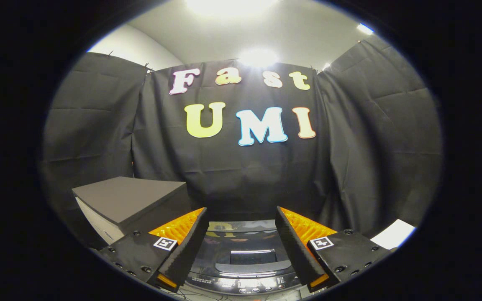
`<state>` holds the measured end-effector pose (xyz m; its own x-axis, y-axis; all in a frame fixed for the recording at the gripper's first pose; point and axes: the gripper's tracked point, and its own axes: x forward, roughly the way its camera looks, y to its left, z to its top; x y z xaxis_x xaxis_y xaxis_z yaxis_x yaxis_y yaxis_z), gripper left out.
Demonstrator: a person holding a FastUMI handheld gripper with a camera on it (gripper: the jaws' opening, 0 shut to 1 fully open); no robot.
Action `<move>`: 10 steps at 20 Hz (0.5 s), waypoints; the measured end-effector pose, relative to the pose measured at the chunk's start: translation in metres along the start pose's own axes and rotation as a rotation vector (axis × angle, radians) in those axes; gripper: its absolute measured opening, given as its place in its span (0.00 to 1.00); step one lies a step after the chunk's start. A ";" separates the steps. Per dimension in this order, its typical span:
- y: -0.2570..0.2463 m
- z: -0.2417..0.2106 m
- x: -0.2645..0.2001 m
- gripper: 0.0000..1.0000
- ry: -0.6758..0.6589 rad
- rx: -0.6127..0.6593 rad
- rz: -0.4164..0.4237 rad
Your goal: Put the clothes into the washing machine and then close the washing machine lid.
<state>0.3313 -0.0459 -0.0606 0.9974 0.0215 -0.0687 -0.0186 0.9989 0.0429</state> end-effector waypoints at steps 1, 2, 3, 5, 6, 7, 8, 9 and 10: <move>0.000 0.002 -0.003 0.99 -0.003 -0.001 -0.003; 0.002 0.003 -0.009 0.99 -0.007 0.001 -0.006; 0.004 0.004 -0.016 0.99 -0.014 0.003 -0.007; 0.006 0.007 -0.025 0.99 -0.027 -0.007 -0.012; 0.008 0.007 -0.029 0.99 -0.031 -0.013 -0.012; 0.008 0.007 -0.031 0.99 -0.034 -0.016 -0.014; 0.009 0.007 -0.034 0.99 -0.037 -0.017 -0.015; 0.011 0.008 -0.038 0.99 -0.043 -0.015 -0.017; 0.012 0.008 -0.039 0.99 -0.048 -0.016 -0.018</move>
<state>0.2924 -0.0349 -0.0494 0.9998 0.0017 -0.0218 -0.0012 0.9997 0.0258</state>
